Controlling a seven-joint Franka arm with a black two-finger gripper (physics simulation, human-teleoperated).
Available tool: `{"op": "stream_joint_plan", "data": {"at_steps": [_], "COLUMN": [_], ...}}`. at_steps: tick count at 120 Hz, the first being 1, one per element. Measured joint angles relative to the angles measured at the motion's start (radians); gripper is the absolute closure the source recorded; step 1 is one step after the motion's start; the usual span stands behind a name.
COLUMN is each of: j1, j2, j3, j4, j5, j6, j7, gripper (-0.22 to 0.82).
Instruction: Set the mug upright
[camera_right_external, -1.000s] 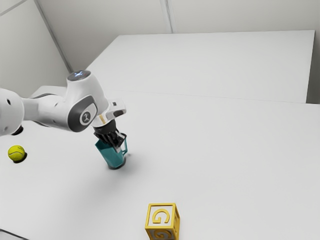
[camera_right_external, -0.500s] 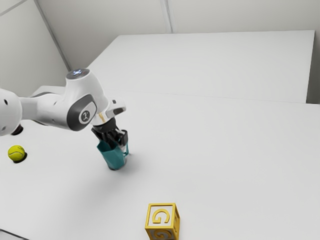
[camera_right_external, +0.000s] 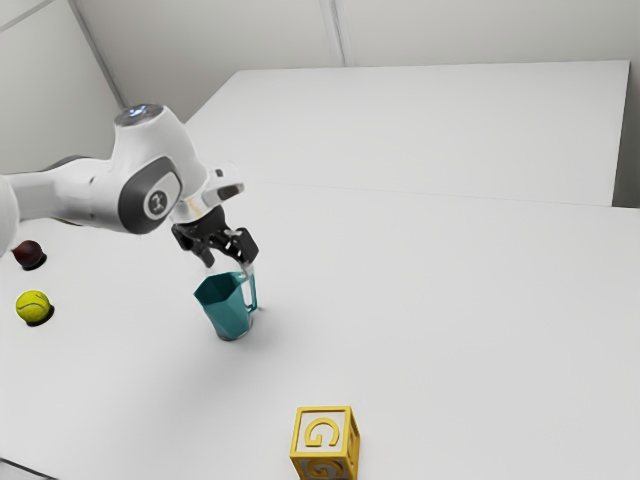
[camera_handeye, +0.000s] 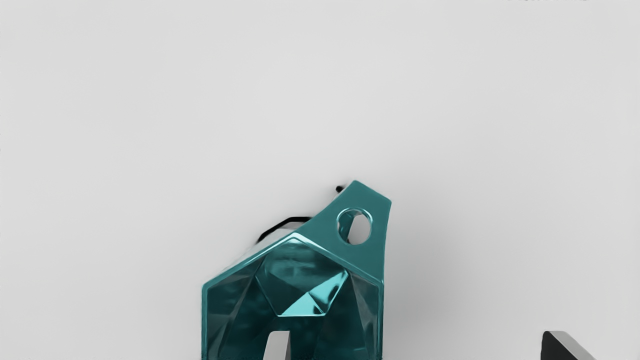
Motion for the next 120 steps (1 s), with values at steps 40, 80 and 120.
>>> {"op": "stream_joint_plan", "data": {"at_steps": [40, 80, 120], "j1": [0.001, 0.005, 0.013], "j2": [0.049, 0.096, 0.099], "j3": [-0.005, -0.004, -0.004], "j4": [0.263, 0.466, 0.582], "j5": [-0.012, -0.004, 0.001], "j6": [-0.29, -0.496, -0.623], "j7": [-0.011, -0.017, -0.019], "gripper": [0.03, 0.03, 0.02]}}
